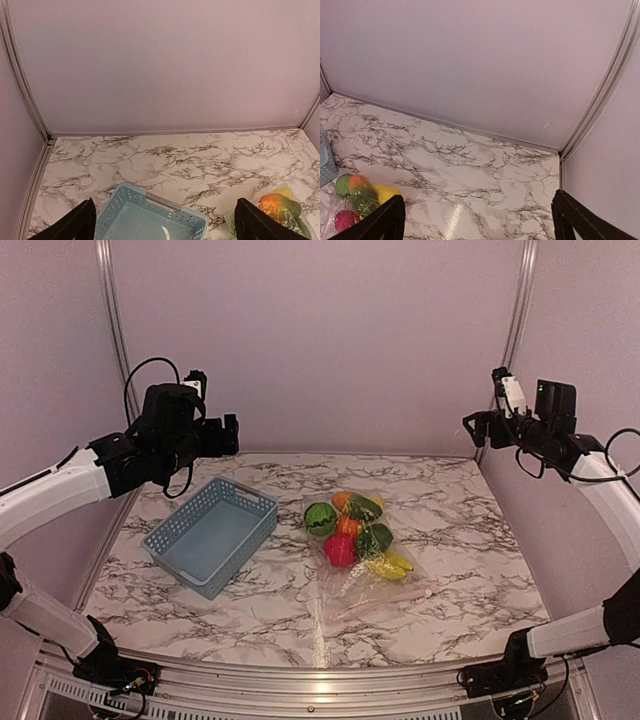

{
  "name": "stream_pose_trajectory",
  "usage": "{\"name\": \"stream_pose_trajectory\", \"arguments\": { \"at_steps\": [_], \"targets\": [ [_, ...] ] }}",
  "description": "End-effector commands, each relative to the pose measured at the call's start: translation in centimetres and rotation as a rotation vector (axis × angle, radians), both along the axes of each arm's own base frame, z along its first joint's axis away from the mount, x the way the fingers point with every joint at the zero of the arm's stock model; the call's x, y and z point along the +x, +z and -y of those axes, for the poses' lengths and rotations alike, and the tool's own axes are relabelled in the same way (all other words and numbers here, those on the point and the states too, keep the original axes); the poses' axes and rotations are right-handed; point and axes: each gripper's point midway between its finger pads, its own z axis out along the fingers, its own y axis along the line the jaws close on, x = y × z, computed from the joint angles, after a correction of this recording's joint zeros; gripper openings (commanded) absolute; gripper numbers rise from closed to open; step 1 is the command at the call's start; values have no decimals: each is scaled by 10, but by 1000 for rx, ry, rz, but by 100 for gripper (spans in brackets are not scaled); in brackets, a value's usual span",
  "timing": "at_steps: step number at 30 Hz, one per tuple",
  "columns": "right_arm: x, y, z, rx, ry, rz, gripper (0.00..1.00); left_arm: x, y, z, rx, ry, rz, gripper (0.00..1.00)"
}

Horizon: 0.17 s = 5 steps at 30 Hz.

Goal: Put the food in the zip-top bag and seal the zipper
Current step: Reset both arms

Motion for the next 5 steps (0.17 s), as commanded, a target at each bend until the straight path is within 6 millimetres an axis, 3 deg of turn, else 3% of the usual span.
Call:
{"name": "stream_pose_trajectory", "arguments": {
  "at_steps": [1,5],
  "targets": [
    [-2,20,7,-15,-40,40,98,-5,11,-9,9,21,26,99],
    [-1,25,9,-21,-53,41,99,-7,16,-12,11,15,51,99]
  ]
}}
